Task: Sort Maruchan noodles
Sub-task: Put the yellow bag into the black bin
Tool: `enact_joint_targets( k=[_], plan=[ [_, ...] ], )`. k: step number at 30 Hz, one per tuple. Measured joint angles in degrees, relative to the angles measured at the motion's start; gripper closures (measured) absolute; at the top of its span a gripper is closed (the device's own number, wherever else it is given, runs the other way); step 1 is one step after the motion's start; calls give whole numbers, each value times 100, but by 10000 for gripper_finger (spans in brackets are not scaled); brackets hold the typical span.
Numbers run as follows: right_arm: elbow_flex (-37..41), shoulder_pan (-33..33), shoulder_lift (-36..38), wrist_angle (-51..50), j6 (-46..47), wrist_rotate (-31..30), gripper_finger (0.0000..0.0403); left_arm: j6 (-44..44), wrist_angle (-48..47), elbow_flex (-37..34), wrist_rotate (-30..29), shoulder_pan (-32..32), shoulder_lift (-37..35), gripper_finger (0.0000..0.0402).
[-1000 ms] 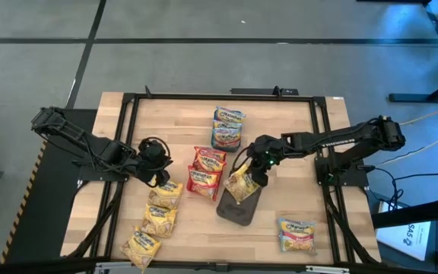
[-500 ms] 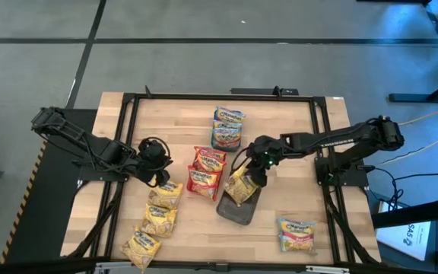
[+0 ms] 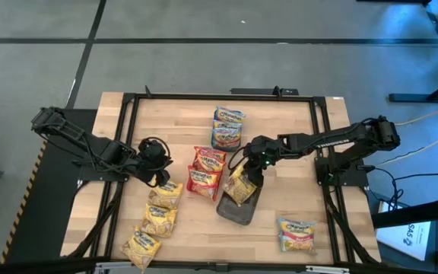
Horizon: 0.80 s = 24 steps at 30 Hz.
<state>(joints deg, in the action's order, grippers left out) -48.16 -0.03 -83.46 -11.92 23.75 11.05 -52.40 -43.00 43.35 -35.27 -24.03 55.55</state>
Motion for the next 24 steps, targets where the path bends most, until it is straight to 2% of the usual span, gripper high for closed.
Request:
enact_joint_targets(
  k=[8, 18, 24],
  plan=[
    [0, 1, 0, -26, 2, 33, 395, 0, 0, 0, -2, 0, 0, 337],
    [-17, 4, 52, -276, 361, 63, 399, 0, -2, 0, -2, -2, 0, 337],
    [-610, 6, 85, -800, 295, 65, 401, 2, -4, 0, -2, 0, 0, 337]
  ],
)
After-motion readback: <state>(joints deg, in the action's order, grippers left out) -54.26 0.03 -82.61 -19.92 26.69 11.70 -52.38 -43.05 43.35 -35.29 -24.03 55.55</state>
